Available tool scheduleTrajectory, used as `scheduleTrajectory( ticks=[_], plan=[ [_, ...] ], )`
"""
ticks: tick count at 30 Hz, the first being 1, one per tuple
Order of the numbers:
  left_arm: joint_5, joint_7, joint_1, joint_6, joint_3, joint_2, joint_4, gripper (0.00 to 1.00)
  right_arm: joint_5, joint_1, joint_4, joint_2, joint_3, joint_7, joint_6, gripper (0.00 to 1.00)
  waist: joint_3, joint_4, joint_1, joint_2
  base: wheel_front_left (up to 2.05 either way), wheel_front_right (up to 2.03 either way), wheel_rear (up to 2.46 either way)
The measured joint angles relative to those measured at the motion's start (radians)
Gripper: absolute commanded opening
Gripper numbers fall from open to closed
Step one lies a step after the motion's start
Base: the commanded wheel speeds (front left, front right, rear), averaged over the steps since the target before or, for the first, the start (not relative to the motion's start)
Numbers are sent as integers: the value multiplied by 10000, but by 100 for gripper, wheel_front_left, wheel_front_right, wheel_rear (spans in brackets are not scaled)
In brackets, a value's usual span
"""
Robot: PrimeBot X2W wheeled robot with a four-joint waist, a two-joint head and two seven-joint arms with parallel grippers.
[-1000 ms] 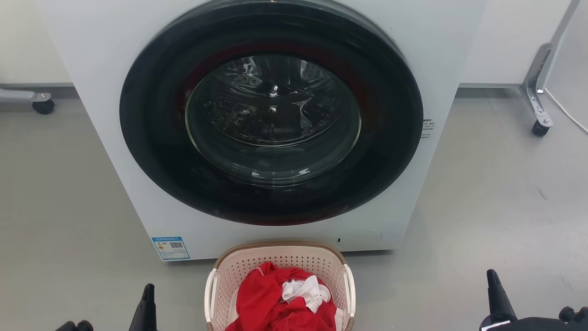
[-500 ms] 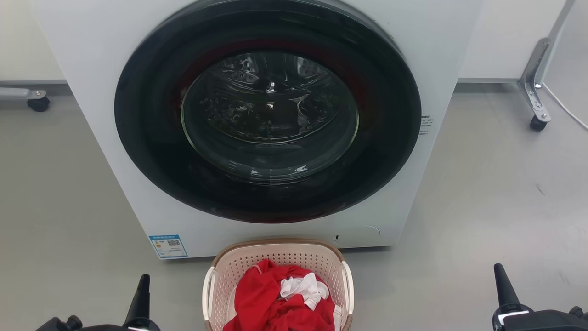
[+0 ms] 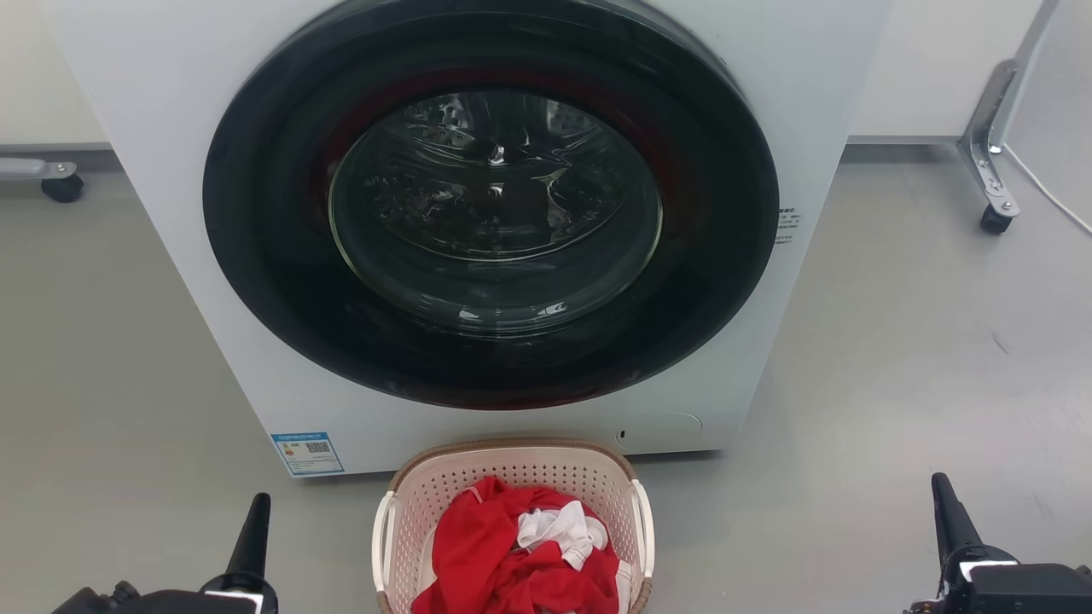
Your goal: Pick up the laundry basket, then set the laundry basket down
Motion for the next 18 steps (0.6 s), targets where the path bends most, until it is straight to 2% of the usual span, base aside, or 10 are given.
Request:
scheduleTrajectory(
  ticks=[13, 18],
  plan=[
    [-1904, 474, -462, -360, 355, -84, 372, 0, 1789, -329, 422, 35, -477, 454, 345, 0, 100, -66, 0, 0, 0, 0, 0],
    [-2134, 500, -615, -420, 370, -105, 403, 0, 1893, -429, 451, 36, -516, 512, 360, 0, 105, -70, 0, 0, 0, 0, 0]
  ],
)
